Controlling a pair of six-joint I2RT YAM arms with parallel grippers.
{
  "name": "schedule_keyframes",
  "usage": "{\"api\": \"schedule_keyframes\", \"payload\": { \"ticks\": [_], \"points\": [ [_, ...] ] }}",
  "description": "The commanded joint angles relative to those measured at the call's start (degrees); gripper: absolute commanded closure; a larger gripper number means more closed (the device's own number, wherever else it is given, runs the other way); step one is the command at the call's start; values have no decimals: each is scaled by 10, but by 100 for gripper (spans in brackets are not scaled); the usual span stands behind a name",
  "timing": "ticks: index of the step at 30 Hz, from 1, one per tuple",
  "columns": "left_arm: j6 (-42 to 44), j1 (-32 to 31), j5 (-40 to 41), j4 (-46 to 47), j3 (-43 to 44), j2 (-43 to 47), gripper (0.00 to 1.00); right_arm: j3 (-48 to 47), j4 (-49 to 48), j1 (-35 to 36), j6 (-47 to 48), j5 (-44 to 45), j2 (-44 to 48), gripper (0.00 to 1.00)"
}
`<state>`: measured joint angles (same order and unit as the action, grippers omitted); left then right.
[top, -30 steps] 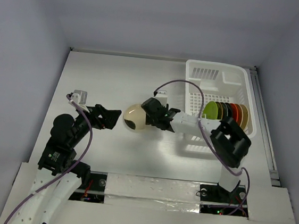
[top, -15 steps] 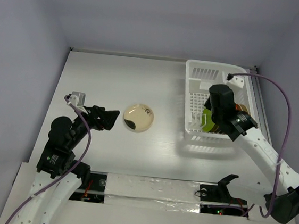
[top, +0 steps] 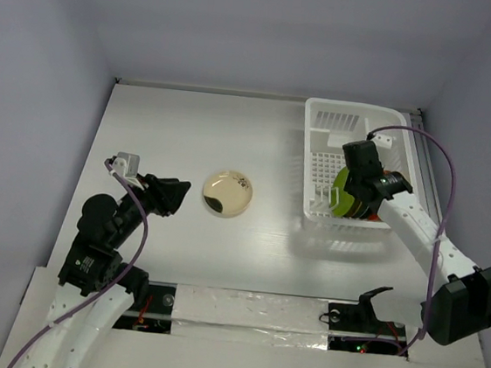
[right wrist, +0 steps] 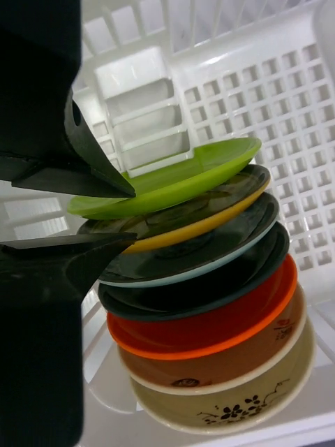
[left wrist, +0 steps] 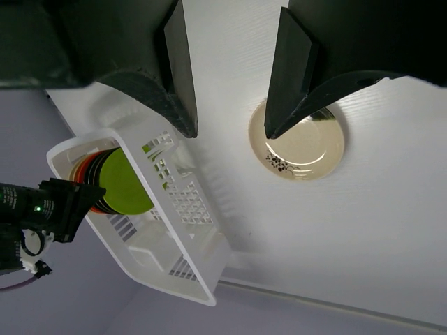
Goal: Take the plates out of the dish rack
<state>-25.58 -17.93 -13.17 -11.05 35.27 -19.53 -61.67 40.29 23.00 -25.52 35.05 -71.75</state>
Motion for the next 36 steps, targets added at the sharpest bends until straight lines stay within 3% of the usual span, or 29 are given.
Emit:
{"api": "schedule_keyframes", "payload": {
  "ticks": [1,6,9,11,16,36],
  "points": [
    [3,-3,4,16,16,9,60,-28,2,-15,34,-20,-16,68],
    [2,-8,6,15,16,12,59,-28,-7,-20,42,-27,-54,70],
    [2,-8,7,15,16,14,59,-44,8,-20,43,-18,-74,78],
    [2,-8,7,16,16,17,59,-59,31,-20,42,-8,-89,88],
    [0,-8,6,18,15,23,59,-99,72,-20,53,12,-91,100],
    [-2,-13,4,20,14,25,59,-194,159,72,58,135,-150,100]
  ]
}}
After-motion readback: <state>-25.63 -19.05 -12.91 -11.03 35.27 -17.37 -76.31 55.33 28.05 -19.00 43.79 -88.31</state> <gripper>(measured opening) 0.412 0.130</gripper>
